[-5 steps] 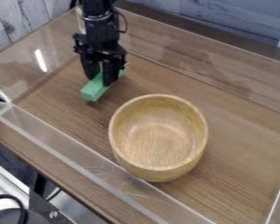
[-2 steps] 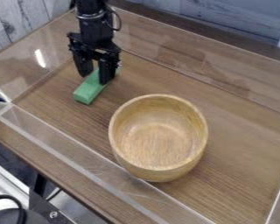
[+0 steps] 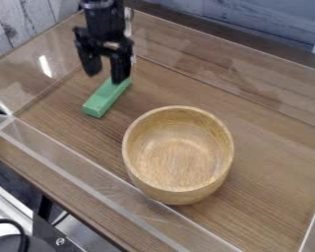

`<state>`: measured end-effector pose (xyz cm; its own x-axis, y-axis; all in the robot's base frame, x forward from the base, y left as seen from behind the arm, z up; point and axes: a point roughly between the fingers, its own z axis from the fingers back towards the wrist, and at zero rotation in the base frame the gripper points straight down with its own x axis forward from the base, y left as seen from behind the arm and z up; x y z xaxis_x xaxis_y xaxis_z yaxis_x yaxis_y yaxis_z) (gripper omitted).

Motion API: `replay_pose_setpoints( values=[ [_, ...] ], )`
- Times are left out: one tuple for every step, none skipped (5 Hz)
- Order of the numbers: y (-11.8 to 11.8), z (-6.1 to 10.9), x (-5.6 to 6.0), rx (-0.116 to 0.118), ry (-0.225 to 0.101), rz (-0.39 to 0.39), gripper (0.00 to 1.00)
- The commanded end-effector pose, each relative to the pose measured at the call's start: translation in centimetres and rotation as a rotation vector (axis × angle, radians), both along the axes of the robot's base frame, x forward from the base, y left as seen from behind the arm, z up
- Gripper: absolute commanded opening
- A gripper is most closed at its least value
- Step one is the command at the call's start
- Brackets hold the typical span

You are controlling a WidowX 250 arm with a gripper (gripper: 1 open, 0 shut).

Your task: Remove the green block from inside the brown bowl and put it on the table

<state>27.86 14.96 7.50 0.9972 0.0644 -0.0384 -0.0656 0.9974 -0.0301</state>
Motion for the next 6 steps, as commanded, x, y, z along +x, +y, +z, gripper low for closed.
replay_pose_setpoints(
  values=[
    [0.6,5.8,1.1,0.045,-0.115,0.005,1.00],
    [0.2,8.6,0.9,0.051,-0.140,-0.004,1.00],
    [-0.2,7.7,0.5,0.050,-0.133,-0.022,1.00],
    [0.2,6.4,0.4,0.053,-0.111,-0.025,1.00],
    [0.5,5.4,0.5,0.057,-0.092,-0.025,1.00],
    [0.0,4.8,0.1,0.053,-0.081,-0.041,1.00]
  ],
)
